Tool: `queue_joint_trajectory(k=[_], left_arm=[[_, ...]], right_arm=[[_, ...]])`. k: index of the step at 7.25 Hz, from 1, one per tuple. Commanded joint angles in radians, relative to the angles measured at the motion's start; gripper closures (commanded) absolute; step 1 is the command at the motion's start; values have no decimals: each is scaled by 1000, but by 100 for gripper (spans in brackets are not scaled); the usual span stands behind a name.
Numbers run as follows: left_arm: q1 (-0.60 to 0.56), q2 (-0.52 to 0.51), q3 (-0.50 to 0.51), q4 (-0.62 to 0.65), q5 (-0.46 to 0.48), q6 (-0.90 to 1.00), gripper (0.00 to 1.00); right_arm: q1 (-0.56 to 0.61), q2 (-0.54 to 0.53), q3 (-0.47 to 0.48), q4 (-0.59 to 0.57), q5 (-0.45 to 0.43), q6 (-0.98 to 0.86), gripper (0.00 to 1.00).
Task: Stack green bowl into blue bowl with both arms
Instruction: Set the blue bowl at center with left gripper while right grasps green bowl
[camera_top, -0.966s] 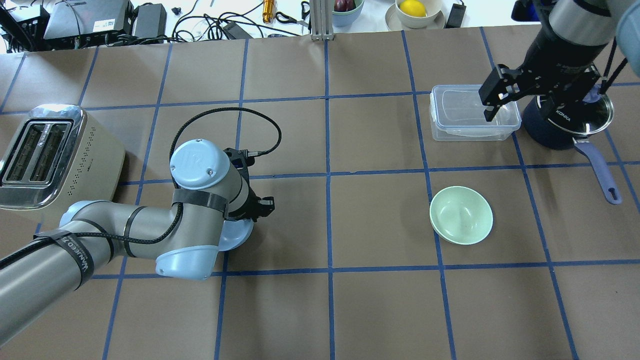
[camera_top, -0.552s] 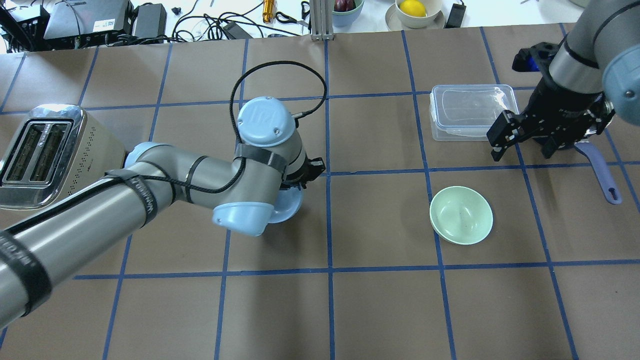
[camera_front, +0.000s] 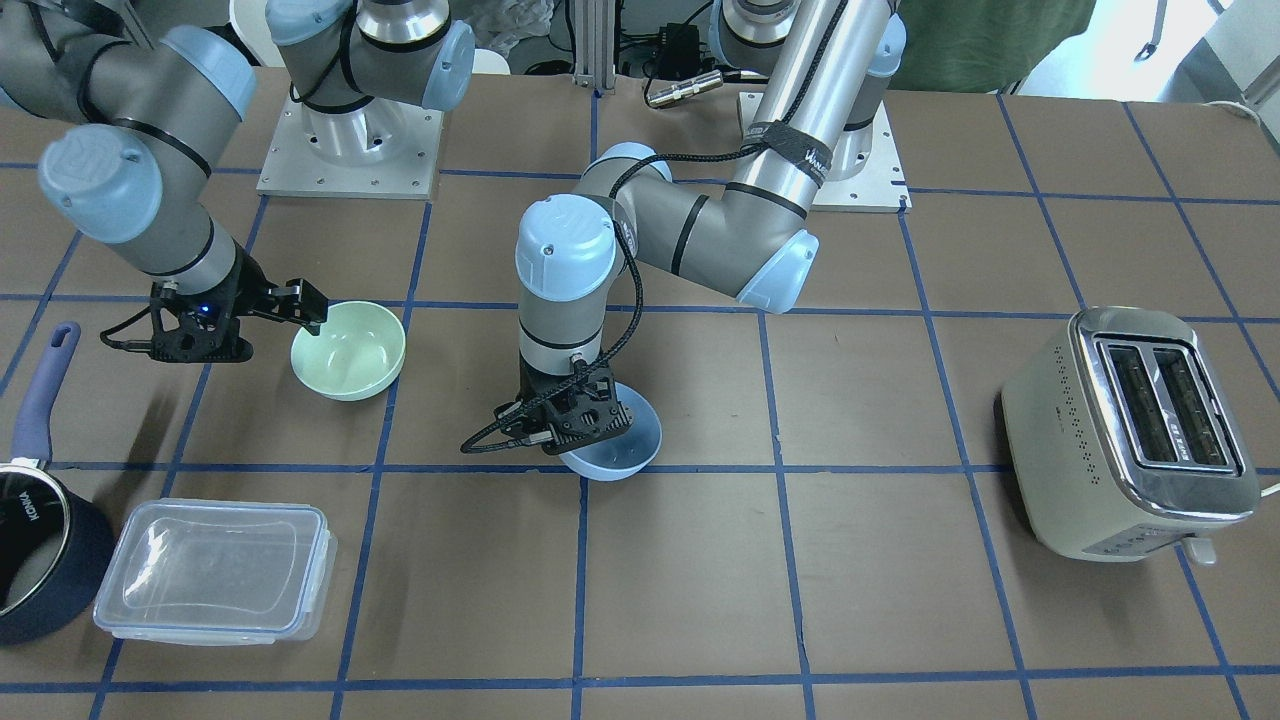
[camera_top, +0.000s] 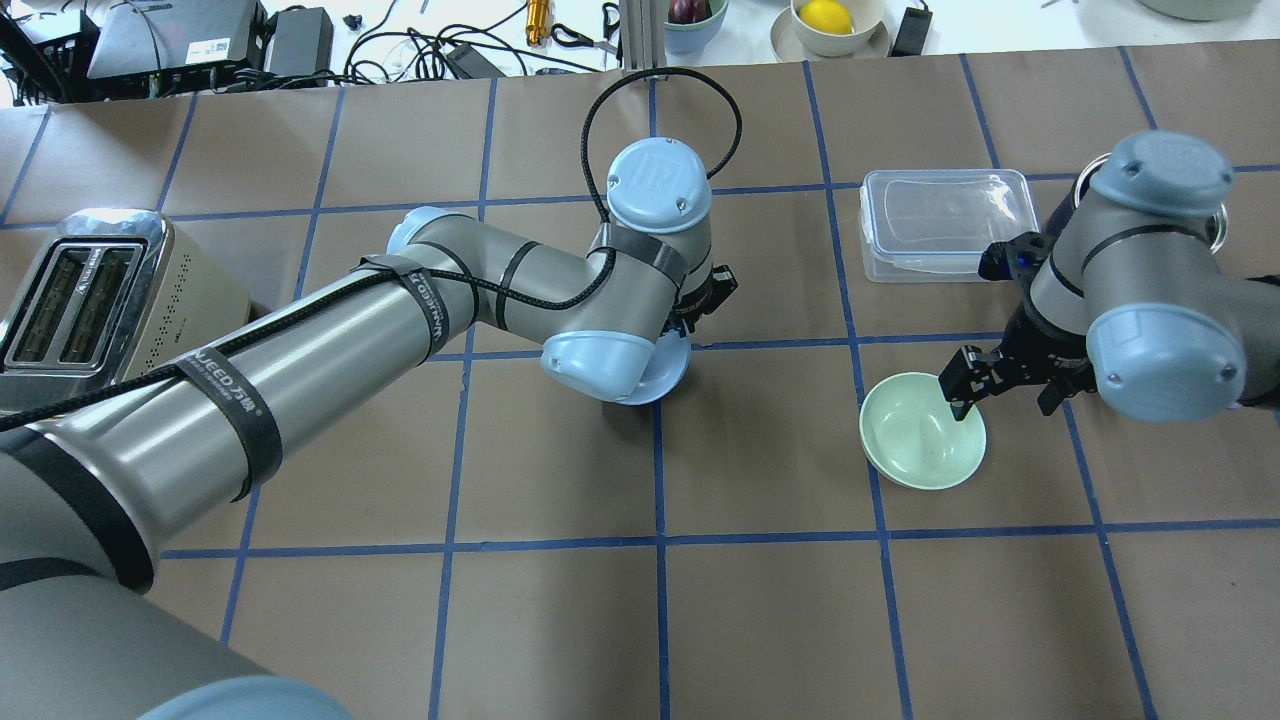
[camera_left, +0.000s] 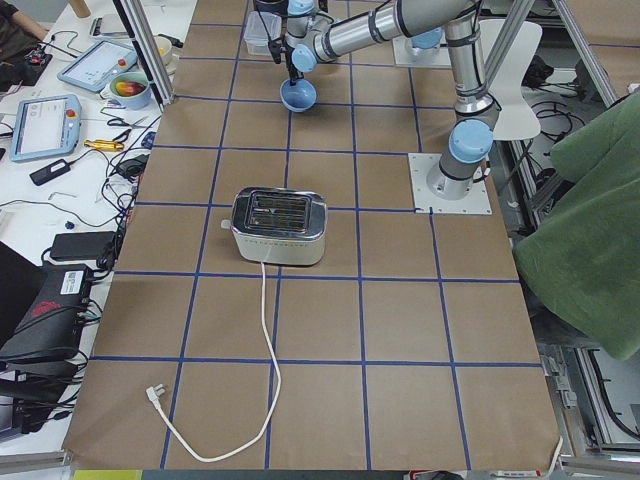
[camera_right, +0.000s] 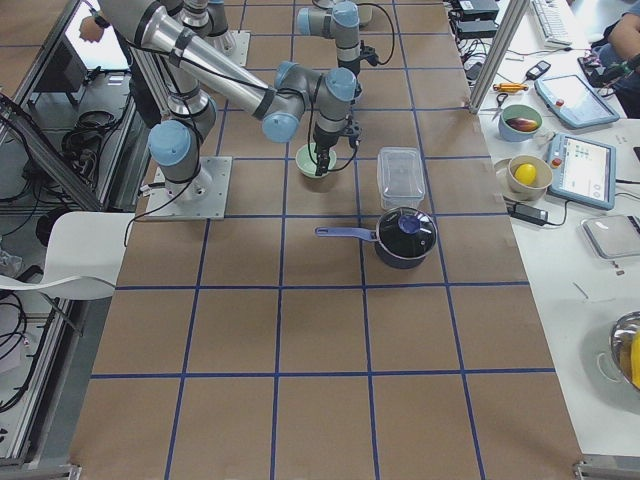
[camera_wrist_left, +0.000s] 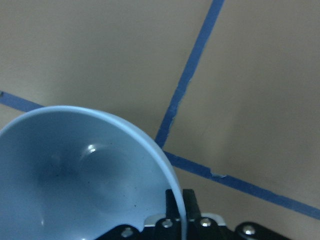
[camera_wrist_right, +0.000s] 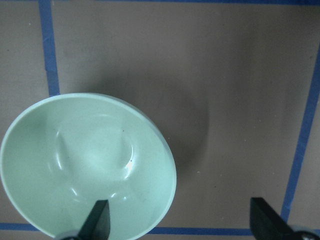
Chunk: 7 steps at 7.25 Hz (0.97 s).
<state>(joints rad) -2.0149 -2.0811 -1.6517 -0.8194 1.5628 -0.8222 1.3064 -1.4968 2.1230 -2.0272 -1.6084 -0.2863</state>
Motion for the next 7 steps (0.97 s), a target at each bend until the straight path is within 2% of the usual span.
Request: queue_joint_trajectory(k=[1,2,3,5,6,7], left_arm=[[27,51,4,-6,-9,203,0],[77,111,-3,-6,-29,289,0],[153,193,-3,-62,-108,345,0],[310,364,23,-339,-127,727,0],[396,439,35,-512,-119,771,0],[475,500,41,-590,-101,800,0]], right_arm=[[-1,49,49,-82,2,3,39],[-1,47,48,-81,2,3,75],[-1,47,48,-80,2,3,100],[-1,46,43,-82,4,4,100],[1,44,40,-94,16,9,100],[7,38,-3,-93,91,28,100]])
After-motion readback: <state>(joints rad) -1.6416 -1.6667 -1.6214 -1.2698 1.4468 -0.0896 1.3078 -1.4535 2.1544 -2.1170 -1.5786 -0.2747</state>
